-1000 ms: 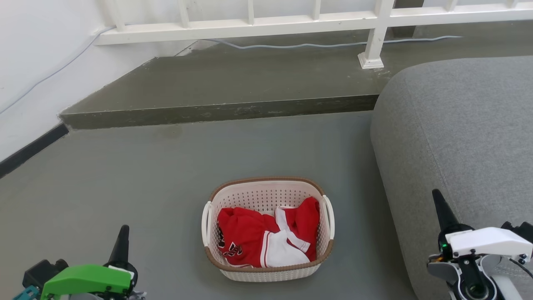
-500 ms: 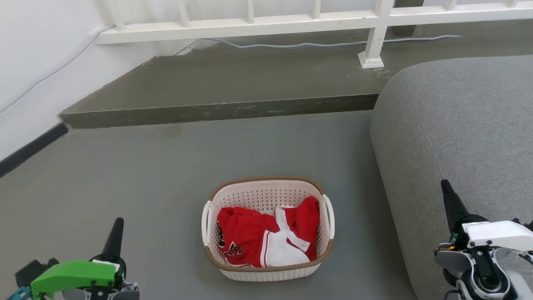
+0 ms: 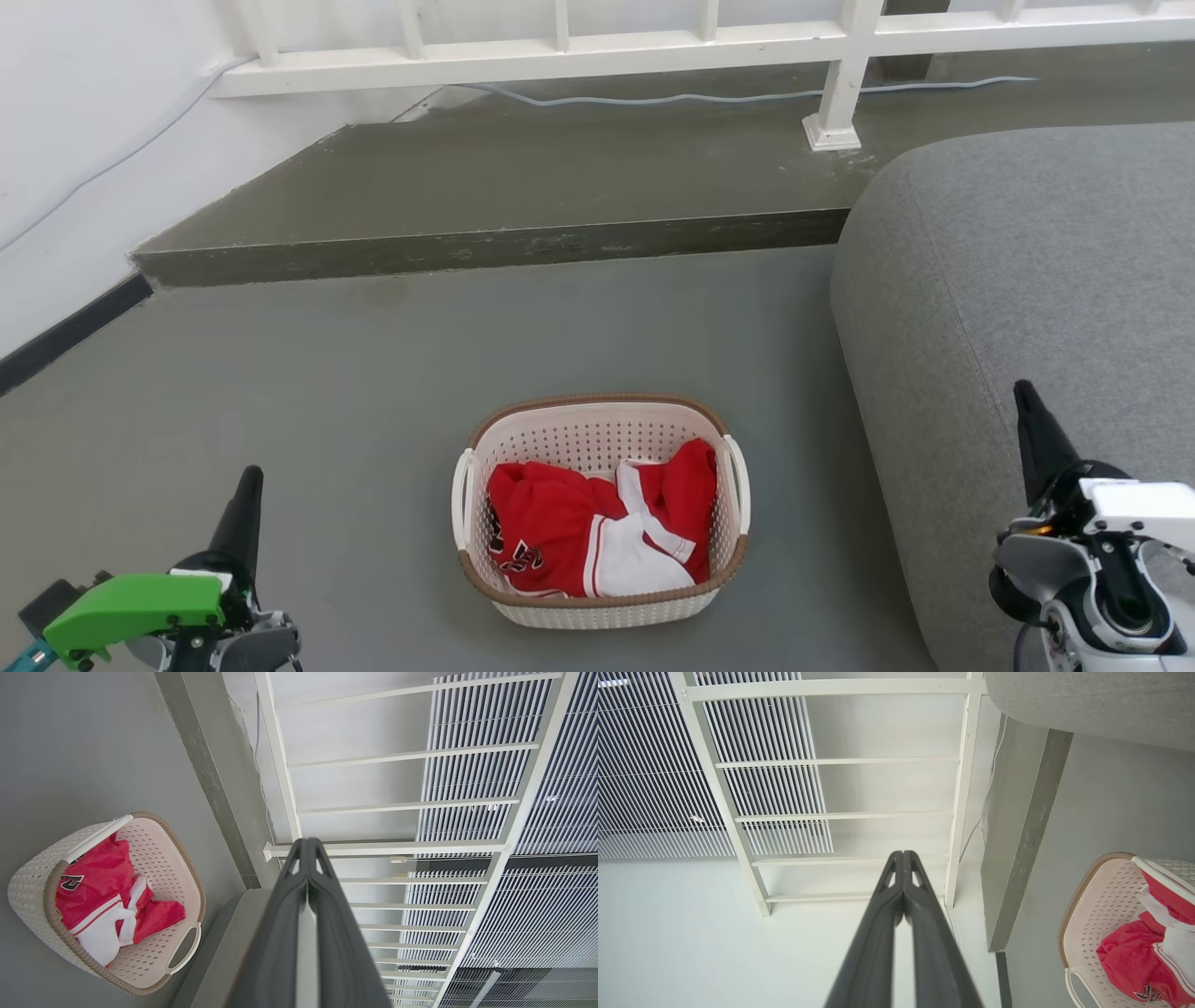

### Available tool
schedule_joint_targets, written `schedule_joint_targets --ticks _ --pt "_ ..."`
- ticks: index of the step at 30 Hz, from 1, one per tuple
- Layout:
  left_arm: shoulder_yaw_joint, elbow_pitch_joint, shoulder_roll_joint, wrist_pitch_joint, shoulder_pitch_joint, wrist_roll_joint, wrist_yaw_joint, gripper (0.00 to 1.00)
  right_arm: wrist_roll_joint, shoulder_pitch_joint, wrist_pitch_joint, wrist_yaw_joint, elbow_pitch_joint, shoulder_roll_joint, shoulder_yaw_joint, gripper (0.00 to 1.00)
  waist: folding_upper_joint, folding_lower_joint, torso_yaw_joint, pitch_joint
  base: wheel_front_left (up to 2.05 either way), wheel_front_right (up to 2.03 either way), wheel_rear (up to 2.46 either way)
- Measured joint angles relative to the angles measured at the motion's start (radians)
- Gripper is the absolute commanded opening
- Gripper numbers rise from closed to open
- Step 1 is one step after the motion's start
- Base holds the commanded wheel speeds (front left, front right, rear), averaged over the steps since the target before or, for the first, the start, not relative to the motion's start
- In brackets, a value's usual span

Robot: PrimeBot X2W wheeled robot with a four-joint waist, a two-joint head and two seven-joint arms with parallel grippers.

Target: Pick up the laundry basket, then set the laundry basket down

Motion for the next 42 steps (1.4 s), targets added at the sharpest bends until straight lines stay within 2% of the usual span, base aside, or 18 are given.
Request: schedule_joint_targets --ticks 5,42 --pt "0.011 0.005 0.000 0.011 -0.013 -0.043 -0.008 0.00 0.042 -0.011 0.009 0.010 0.005 -0.003 -0.011 0.00 0.0000 0.0000 0.000 0.000 0.00 0.00 0.00" --pt "0.013 0.016 0.000 0.011 -0.020 -0.048 -0.015 0.00 0.042 -0.024 0.016 0.017 0.021 -0.003 -0.015 0.00 0.0000 0.0000 0.000 0.000 0.00 0.00 0.00"
